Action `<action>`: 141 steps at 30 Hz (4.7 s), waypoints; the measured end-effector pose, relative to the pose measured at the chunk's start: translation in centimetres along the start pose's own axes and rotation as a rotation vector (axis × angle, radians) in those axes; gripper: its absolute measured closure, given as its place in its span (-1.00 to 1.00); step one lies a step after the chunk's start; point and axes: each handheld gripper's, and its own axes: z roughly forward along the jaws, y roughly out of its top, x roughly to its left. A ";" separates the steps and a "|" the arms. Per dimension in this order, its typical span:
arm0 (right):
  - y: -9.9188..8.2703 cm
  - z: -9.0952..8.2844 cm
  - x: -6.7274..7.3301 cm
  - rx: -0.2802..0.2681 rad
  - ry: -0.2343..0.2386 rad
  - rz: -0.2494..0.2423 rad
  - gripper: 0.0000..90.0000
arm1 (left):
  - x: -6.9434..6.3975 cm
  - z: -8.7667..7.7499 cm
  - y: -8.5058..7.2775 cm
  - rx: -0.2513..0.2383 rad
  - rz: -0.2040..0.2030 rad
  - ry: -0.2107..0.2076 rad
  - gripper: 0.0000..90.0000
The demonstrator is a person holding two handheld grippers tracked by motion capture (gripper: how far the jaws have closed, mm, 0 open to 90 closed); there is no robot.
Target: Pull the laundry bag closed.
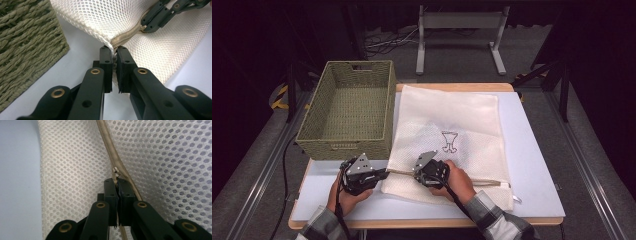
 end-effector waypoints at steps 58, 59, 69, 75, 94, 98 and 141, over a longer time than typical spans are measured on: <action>-5.1 -4.0 -1.1 0.040 -0.040 0.049 0.94 | 0.3 -0.1 -0.3 0.003 -0.009 -0.004 0.88; -5.3 -4.1 -1.2 0.043 -0.040 0.054 0.94 | 0.3 -0.1 -0.3 0.003 -0.010 -0.004 0.88; -6.3 -4.9 -1.4 0.050 -0.042 0.067 0.94 | 0.3 -0.1 -0.4 0.001 -0.013 -0.007 0.88; -7.0 -5.5 -1.6 0.050 -0.048 0.076 0.94 | 0.4 -0.1 -0.4 0.002 -0.009 -0.006 0.88; -8.9 -6.9 -2.0 0.056 -0.062 0.114 0.94 | 0.4 -0.1 -0.4 0.006 -0.004 -0.006 0.88; -9.6 -7.4 -2.2 0.062 -0.073 0.131 0.94 | 0.4 -0.1 -0.4 0.006 -0.004 -0.007 0.88; -11.7 -9.0 -2.4 0.077 -0.109 0.168 0.94 | 0.5 0.0 -0.6 0.019 -0.008 -0.014 0.88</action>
